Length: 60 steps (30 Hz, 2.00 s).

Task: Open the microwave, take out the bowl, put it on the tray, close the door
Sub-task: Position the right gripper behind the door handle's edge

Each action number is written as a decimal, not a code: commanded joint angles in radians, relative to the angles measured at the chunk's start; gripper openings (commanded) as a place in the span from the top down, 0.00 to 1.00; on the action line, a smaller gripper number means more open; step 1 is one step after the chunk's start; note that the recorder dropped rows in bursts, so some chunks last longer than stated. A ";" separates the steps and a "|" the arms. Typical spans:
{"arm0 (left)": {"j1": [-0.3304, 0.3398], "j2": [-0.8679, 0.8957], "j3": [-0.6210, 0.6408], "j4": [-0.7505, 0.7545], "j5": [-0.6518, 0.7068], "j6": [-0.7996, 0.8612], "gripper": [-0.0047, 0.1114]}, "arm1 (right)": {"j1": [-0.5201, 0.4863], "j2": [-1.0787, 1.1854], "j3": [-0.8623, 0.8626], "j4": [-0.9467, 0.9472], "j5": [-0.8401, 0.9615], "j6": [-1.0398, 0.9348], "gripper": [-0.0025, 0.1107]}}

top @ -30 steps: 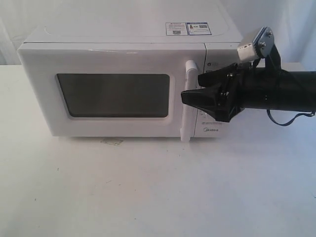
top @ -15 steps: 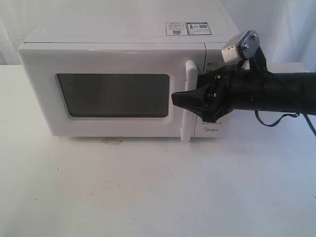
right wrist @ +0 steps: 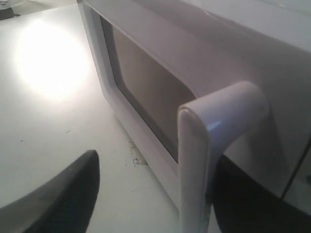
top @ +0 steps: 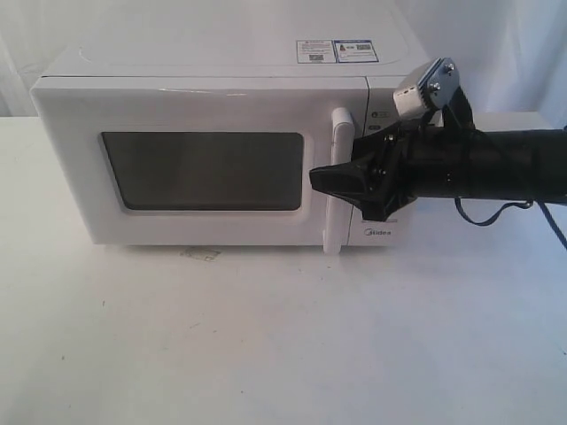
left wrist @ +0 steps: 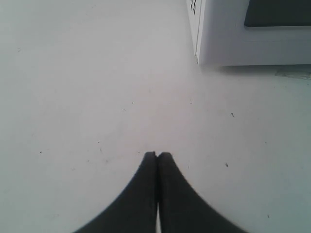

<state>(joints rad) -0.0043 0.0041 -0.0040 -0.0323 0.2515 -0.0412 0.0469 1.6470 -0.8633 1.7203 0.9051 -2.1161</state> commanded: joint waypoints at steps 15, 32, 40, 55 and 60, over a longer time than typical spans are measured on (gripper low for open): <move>0.002 -0.004 0.004 -0.001 0.003 -0.005 0.96 | 0.004 0.012 -0.043 0.024 0.016 -0.004 0.84; 0.002 -0.004 0.004 -0.001 0.003 -0.005 0.96 | 0.004 0.012 -0.068 0.024 -0.004 0.106 0.72; 0.002 -0.004 0.004 -0.001 0.003 -0.005 0.96 | 0.004 -0.054 -0.028 0.024 -0.014 0.099 0.52; 0.002 -0.004 0.004 -0.001 0.003 -0.005 0.96 | 0.004 -0.070 0.006 0.024 -0.043 0.077 0.52; 0.002 -0.004 0.004 -0.001 0.003 -0.005 0.96 | 0.004 -0.043 -0.018 0.024 -0.028 0.079 0.52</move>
<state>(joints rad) -0.0043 0.0041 -0.0040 -0.0323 0.2515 -0.0412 0.0506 1.5953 -0.8653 1.7394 0.8460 -2.0257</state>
